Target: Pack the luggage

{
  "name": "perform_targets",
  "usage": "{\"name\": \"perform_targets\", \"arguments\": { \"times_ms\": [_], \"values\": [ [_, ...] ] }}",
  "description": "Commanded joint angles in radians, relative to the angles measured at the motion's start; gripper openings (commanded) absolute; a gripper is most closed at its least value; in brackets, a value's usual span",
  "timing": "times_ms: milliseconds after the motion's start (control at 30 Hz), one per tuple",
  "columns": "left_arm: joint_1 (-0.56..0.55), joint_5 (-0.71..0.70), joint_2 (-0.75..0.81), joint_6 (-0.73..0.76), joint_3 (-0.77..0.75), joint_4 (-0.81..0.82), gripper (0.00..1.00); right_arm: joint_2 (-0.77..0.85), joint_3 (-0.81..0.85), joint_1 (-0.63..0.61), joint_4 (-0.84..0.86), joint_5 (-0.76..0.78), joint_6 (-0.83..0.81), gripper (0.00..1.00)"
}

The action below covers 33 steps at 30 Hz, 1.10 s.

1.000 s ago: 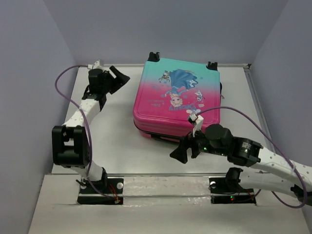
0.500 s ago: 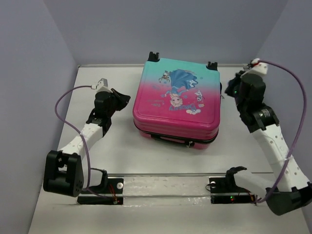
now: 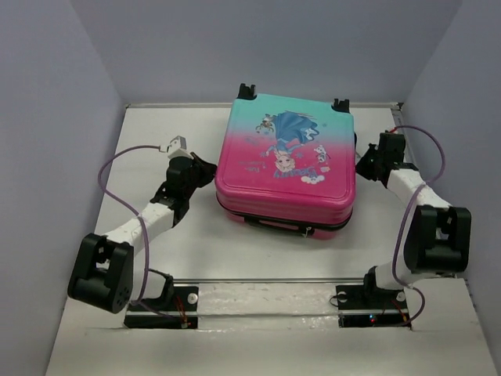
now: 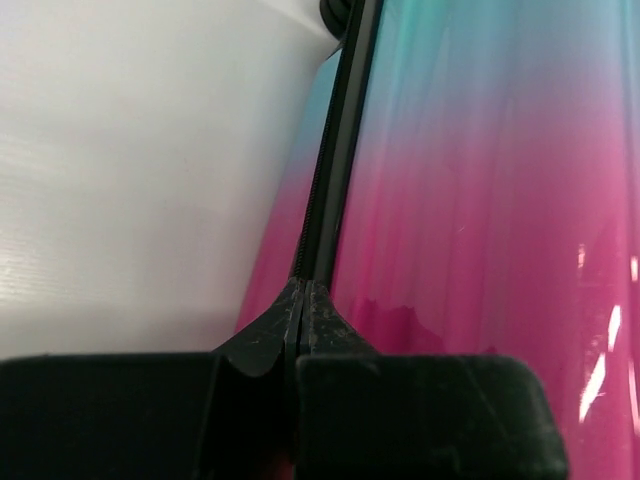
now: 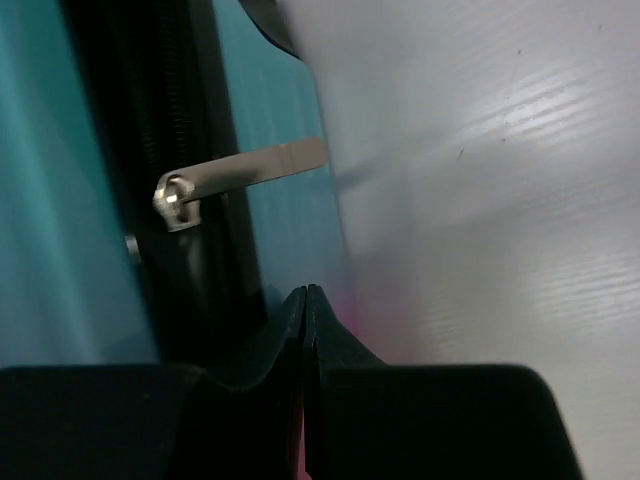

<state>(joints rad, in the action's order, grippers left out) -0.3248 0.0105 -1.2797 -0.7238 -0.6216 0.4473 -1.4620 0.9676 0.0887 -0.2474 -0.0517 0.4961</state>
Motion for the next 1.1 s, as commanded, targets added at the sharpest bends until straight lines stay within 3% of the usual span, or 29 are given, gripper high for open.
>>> {"name": "perform_targets", "arguments": {
  "times_ms": [0, 133, 300, 400, 567, 600, 700, 733, 800, 833, 867, 967, 1000, 1067],
  "values": [
    [-0.12, -0.079, 0.069, 0.047, 0.054, 0.048, 0.06, -0.134, 0.066, -0.036, 0.18, -0.338, 0.012, 0.07],
    [-0.174, -0.083, 0.133, 0.044, 0.109, 0.047, 0.06, -0.315, 0.245, -0.125, 0.171, -0.552, -0.04, 0.07],
    [-0.302, -0.138, 0.294, 0.018, 0.209, 0.042, 0.06, -0.561, 0.653, -0.271, 0.016, -0.761, -0.138, 0.07],
    [-0.379, -0.205, 0.397, -0.017, 0.258, 0.01, 0.06, -0.728, 0.876, -0.336, -0.05, -0.81, -0.128, 0.07],
    [-0.439, -0.282, 0.497, -0.04, 0.289, -0.005, 0.06, -0.848, 1.108, -0.357, -0.069, -0.781, -0.042, 0.08],
    [-0.442, -0.294, 0.506, -0.031, 0.271, -0.015, 0.07, -0.85, 1.15, -0.357, -0.087, -0.746, -0.037, 0.11],
    [-0.442, -0.348, 0.496, 0.014, 0.22, -0.033, 0.15, -0.817, 1.165, -0.357, -0.093, -0.614, -0.05, 0.42],
    [-0.442, -0.369, 0.481, 0.052, 0.174, -0.042, 0.19, -0.781, 1.162, -0.357, -0.099, -0.581, -0.065, 0.61],
    [-0.441, -0.43, 0.461, 0.073, 0.084, -0.09, 0.29, -0.711, 1.146, -0.347, -0.105, -0.485, -0.082, 0.78],
    [-0.439, -0.434, 0.461, 0.073, 0.056, -0.1, 0.29, -0.686, 1.146, -0.336, -0.107, -0.459, -0.082, 0.78],
    [-0.439, -0.437, 0.461, 0.096, 0.034, -0.101, 0.38, -0.658, 1.126, -0.336, -0.108, -0.43, -0.083, 0.84],
    [-0.438, -0.48, 0.485, 0.109, -0.052, -0.127, 0.54, -0.548, 1.083, -0.298, -0.11, -0.33, -0.106, 0.95],
    [-0.438, -0.495, 0.494, 0.133, -0.073, -0.14, 0.7, -0.517, 1.042, -0.297, -0.109, -0.295, -0.114, 0.96],
    [-0.424, -0.566, 0.511, 0.155, -0.145, -0.183, 0.9, -0.422, 0.957, -0.261, -0.087, -0.287, -0.126, 0.96]
  ]
}}
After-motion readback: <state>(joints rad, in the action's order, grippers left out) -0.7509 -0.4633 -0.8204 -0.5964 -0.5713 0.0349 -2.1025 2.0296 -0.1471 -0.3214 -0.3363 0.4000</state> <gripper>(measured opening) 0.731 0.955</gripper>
